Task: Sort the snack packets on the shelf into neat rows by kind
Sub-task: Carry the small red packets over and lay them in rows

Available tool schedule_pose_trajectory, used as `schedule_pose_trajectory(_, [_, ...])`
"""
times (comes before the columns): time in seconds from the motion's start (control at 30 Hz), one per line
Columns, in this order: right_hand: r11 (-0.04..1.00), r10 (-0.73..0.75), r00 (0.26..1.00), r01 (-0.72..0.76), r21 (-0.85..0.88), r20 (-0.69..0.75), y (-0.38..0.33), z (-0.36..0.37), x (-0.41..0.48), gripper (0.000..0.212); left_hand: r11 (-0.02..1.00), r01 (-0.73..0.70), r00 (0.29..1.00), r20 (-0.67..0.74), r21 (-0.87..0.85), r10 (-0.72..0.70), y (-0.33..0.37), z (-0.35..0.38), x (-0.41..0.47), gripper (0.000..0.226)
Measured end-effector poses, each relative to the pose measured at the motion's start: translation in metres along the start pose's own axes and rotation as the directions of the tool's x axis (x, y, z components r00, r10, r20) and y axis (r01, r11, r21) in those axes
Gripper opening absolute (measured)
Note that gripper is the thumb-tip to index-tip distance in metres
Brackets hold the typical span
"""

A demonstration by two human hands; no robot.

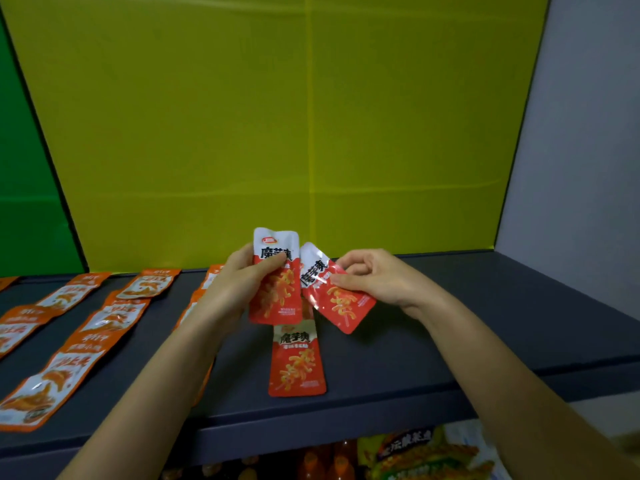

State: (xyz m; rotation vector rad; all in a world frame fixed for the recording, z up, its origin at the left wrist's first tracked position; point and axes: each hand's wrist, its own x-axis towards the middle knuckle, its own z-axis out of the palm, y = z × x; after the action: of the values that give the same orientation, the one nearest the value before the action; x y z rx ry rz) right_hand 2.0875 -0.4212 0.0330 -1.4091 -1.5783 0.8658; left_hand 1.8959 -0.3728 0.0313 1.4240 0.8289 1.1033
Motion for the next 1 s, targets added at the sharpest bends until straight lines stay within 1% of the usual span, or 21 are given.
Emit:
schedule_pose_trajectory(0.07, [0.997,0.051,0.994,-0.044,0.064,-0.1,0.011,-0.017,0.007,0.008,1.0,-0.025,0.994,-0.105,-0.01,0.024,0.004,-0.001,0.002,0.01])
schedule_pose_trajectory(0.13, [0.993,0.109,0.965,-0.093,0.078,-0.238,0.026,-0.033,0.02,0.005,1.0,-0.012,0.982,-0.188,0.008,0.013,0.007,-0.003,0.002,0.014])
schedule_pose_trajectory(0.17, [0.989,0.144,0.944,-0.13,0.067,-0.296,0.036,-0.04,0.028,0.008,1.0,0.012,0.977,-0.212,0.026,-0.006,0.008,-0.003,0.001,0.015])
schedule_pose_trajectory(0.2, [0.984,0.177,0.926,-0.172,0.046,-0.334,0.044,-0.045,0.035,0.004,0.998,0.045,0.974,-0.225,0.036,-0.035,0.008,-0.001,-0.001,0.016])
schedule_pose_trajectory(0.23, [0.977,0.206,0.911,-0.209,0.032,-0.356,0.051,-0.048,0.041,0.007,0.997,0.074,0.971,-0.23,0.036,-0.064,0.008,0.001,-0.002,0.016])
schedule_pose_trajectory(0.27, [0.971,0.23,0.904,-0.239,0.019,-0.361,0.057,-0.05,0.046,0.016,0.994,0.1,0.969,-0.23,0.037,-0.089,0.009,0.003,-0.005,0.017])
schedule_pose_trajectory(0.37, [0.956,0.257,0.887,-0.291,-0.033,-0.384,0.07,-0.05,0.059,0.029,0.985,0.15,0.968,-0.218,0.086,-0.128,0.009,0.011,-0.007,0.02])
schedule_pose_trajectory(0.43, [0.939,0.253,0.876,-0.325,-0.115,-0.41,0.075,-0.049,0.066,0.029,0.979,0.165,0.967,-0.214,0.118,-0.138,0.005,0.014,-0.006,0.02])
schedule_pose_trajectory(0.47, [0.926,0.244,0.875,-0.338,-0.166,-0.417,0.077,-0.048,0.069,0.025,0.98,0.157,0.973,-0.189,0.12,-0.132,0.002,0.016,-0.006,0.019])
schedule_pose_trajectory(0.53, [0.907,0.235,0.875,-0.354,-0.229,-0.422,0.079,-0.048,0.076,0.014,0.986,0.123,0.991,-0.059,0.112,-0.117,-0.005,0.017,-0.003,0.016])
schedule_pose_trajectory(0.6, [0.88,0.234,0.874,-0.376,-0.288,-0.427,0.083,-0.048,0.083,0.014,0.987,0.11,0.992,0.048,0.12,-0.116,-0.012,0.018,0.0,0.015])
schedule_pose_trajectory(0.67, [0.84,0.228,0.872,-0.401,-0.365,-0.434,0.086,-0.048,0.089,0.012,0.981,0.096,0.993,0.053,0.169,-0.106,-0.016,0.021,0.003,0.009])
schedule_pose_trajectory(0.7, [0.824,0.227,0.869,-0.411,-0.388,-0.439,0.086,-0.047,0.091,0.016,0.975,0.087,0.994,0.044,0.202,-0.098,-0.016,0.024,0.004,0.004])
schedule_pose_trajectory(0.73, [0.809,0.223,0.868,-0.419,-0.413,-0.444,0.087,-0.047,0.093,0.024,0.969,0.08,0.995,0.04,0.234,-0.092,-0.016,0.028,0.005,0.003])
schedule_pose_trajectory(0.8, [0.783,0.216,0.865,-0.431,-0.449,-0.453,0.088,-0.047,0.094,0.036,0.958,0.076,0.995,0.043,0.276,-0.091,-0.018,0.037,0.006,0.014])
schedule_pose_trajectory(0.9, [0.754,0.176,0.875,-0.414,-0.51,-0.45,0.09,-0.046,0.095,0.039,0.928,0.078,0.994,0.045,0.364,-0.101,-0.02,0.049,0.01,0.014])
schedule_pose_trajectory(0.93, [0.744,0.16,0.88,-0.405,-0.531,-0.446,0.091,-0.046,0.095,0.04,0.917,0.073,0.993,0.052,0.392,-0.102,-0.02,0.053,0.012,0.018])
schedule_pose_trajectory(1.0, [0.734,0.138,0.888,-0.389,-0.557,-0.438,0.092,-0.046,0.094,0.041,0.905,0.066,0.992,0.069,0.42,-0.105,-0.023,0.062,0.015,0.019])
